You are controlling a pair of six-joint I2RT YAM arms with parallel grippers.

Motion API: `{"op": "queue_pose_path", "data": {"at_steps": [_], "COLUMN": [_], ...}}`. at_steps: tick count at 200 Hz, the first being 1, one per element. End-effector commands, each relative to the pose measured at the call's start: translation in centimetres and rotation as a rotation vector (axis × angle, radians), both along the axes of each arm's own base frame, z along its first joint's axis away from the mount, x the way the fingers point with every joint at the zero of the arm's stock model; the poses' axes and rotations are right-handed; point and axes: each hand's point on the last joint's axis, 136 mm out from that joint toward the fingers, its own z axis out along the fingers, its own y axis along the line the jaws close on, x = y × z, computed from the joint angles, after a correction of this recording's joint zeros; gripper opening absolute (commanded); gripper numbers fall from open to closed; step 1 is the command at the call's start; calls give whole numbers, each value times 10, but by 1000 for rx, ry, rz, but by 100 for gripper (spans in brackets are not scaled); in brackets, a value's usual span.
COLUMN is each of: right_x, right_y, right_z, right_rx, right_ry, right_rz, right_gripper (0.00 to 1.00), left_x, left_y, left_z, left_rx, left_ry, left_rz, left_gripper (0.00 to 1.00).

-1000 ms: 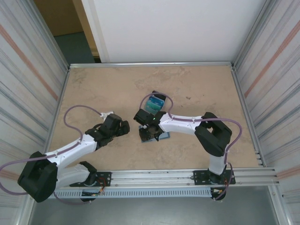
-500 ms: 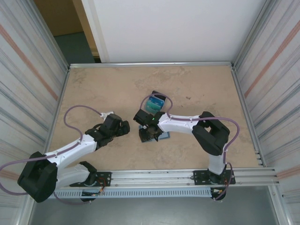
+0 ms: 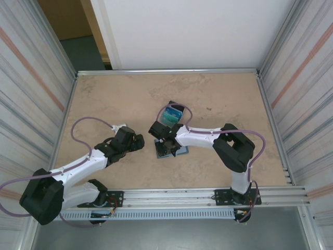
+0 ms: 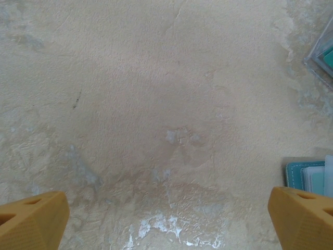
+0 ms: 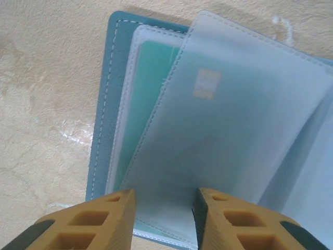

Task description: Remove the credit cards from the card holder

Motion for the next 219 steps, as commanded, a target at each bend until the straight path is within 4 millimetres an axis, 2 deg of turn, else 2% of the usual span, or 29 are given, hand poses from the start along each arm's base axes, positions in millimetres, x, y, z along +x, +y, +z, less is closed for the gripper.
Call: {"op": "queue_pose_path", "data": {"at_steps": [1, 43, 109, 172, 219], "right_x": [-3, 3, 8, 12, 12], "right_y": [-21, -22, -23, -31, -41], "right_z": [-27, -20, 6, 29, 29], "right_rx": [-88, -71, 2, 120, 191], "right_ry": [35, 16, -32, -74, -60], "right_rz": [-40, -61, -96, -156, -210], "right_gripper": [31, 14, 3, 0, 0], "left_x": [1, 2, 5, 10, 14], "left_y": [2, -1, -16, -46, -75], "left_z": [2, 8, 20, 32, 27], "left_rx": [-9, -9, -1, 41, 109], "left_ry": [-9, -18, -46, -72, -60], "left_rz": [10, -13, -85, -182, -262], "left_gripper": [99, 99, 99, 99, 99]}}
